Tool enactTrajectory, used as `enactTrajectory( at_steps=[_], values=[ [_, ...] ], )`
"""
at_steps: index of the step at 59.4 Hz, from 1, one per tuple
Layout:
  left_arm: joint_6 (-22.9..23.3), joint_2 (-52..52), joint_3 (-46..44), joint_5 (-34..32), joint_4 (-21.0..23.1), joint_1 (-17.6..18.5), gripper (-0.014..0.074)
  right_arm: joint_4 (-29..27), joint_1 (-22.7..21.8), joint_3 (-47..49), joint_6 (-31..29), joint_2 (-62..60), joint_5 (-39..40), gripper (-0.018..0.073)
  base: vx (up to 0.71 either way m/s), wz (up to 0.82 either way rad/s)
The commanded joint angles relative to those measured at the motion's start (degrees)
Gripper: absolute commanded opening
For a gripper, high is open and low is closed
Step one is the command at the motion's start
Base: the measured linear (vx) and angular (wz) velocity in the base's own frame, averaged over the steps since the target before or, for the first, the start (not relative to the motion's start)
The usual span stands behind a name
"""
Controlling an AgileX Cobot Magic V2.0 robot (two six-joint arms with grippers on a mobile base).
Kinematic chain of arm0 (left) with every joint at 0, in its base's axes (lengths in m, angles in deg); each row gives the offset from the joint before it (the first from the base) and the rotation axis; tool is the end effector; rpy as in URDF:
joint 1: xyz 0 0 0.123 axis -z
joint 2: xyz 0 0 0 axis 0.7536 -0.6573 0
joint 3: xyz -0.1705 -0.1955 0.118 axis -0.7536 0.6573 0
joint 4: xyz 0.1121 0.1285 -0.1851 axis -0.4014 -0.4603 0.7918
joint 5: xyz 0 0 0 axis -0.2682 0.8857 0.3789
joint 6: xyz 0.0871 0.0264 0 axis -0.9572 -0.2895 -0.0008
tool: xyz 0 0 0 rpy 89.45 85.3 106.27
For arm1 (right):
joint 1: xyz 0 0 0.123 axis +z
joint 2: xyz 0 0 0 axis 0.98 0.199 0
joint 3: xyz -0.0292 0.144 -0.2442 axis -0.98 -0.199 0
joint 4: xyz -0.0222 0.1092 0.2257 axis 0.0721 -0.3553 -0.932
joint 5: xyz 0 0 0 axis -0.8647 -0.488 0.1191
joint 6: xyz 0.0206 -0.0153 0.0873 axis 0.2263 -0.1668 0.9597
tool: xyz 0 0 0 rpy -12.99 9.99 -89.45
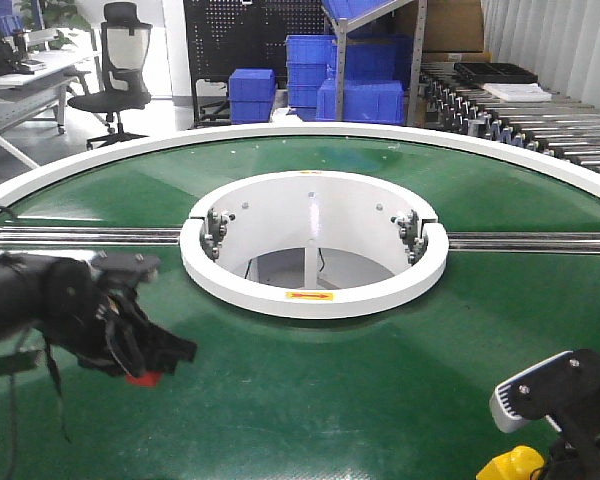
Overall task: Pick red and yellow blocks into blue bin
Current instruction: 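Lower the left gripper onto the red cube and close it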
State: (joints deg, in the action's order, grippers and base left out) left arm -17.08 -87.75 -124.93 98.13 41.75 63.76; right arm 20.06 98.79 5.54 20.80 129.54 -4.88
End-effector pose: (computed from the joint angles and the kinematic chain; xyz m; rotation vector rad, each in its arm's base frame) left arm 0.3938 -0.1080 0.2684 0.2735 2.5129 -0.1741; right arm 0.1971 0.0718 0.2855 -0.5777 2.4240 0.0871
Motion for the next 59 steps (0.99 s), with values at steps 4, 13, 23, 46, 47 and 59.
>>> enactTrajectory(
  at_steps=[4, 13, 23, 46, 47, 59],
  values=[
    [-0.5, 14.0, 5.8, -5.9, 0.3, 1.5, 0.0242, 0.2, -0.2, 1.6, -0.2, -1.3, 2.8, 0.0314, 0.00, 0.00],
    [-2.0, 25.4, 16.7, -11.0, 0.3, 3.4, 0.0239, 0.2, -0.2, 1.6, -0.2, -1.3, 2.8, 0.0314, 0.00, 0.00],
    [-3.4, 36.3, 26.1, -11.5, 0.4, 4.0, 0.0239, 0.2, -0.2, 1.6, -0.2, -1.3, 2.8, 0.0314, 0.00, 0.00],
    [-3.3, 52.2, 37.7, -8.2, 0.4, 3.9, 0.0239, 0.2, -0.2, 1.6, -0.2, -1.3, 2.8, 0.0314, 0.00, 0.00],
    [-3.3, 52.6, 37.9, -8.1, 0.4, 3.9, 0.0239, 0.2, -0.2, 1.6, -0.2, -1.3, 2.8, 0.0314, 0.00, 0.00],
    [-3.0, 54.4, 38.1, -7.4, 0.4, 3.9, 0.0239, 0.2, -0.2, 1.6, -0.2, -1.3, 2.8, 0.0314, 0.00, 0.00]
  ],
)
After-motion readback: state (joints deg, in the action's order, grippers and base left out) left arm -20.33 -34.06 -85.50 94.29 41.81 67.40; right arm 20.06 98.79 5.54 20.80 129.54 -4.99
